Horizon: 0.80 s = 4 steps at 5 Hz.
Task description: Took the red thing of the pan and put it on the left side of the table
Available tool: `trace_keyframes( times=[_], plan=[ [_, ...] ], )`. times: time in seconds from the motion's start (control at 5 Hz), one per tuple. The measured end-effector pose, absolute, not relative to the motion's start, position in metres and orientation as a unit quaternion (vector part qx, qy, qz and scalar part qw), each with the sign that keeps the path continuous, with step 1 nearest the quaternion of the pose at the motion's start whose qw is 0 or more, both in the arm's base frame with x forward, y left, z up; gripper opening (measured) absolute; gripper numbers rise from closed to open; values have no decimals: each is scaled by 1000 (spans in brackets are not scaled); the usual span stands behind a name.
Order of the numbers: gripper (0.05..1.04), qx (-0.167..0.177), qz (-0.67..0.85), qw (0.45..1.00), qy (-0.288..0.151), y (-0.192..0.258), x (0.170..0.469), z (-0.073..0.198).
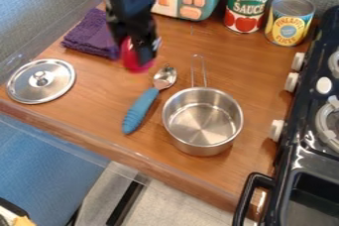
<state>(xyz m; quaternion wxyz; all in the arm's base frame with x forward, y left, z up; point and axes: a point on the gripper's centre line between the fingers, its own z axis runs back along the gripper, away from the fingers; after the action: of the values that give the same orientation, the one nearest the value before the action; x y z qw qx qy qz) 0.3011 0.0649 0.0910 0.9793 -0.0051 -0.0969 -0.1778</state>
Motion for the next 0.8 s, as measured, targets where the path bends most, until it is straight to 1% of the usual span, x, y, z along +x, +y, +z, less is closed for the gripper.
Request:
trace_keyframes(
  times=[0.2, 0.4, 0.6, 0.8],
  plan=[
    [718, 17, -160, 983, -88, 93, 290, 75],
    [718, 36, -160, 983, -78, 106, 277, 62],
    [718, 32, -161, 984, -70, 111, 262, 54],
    [718, 36, -167, 983, -63, 111, 251, 52]
  ],
)
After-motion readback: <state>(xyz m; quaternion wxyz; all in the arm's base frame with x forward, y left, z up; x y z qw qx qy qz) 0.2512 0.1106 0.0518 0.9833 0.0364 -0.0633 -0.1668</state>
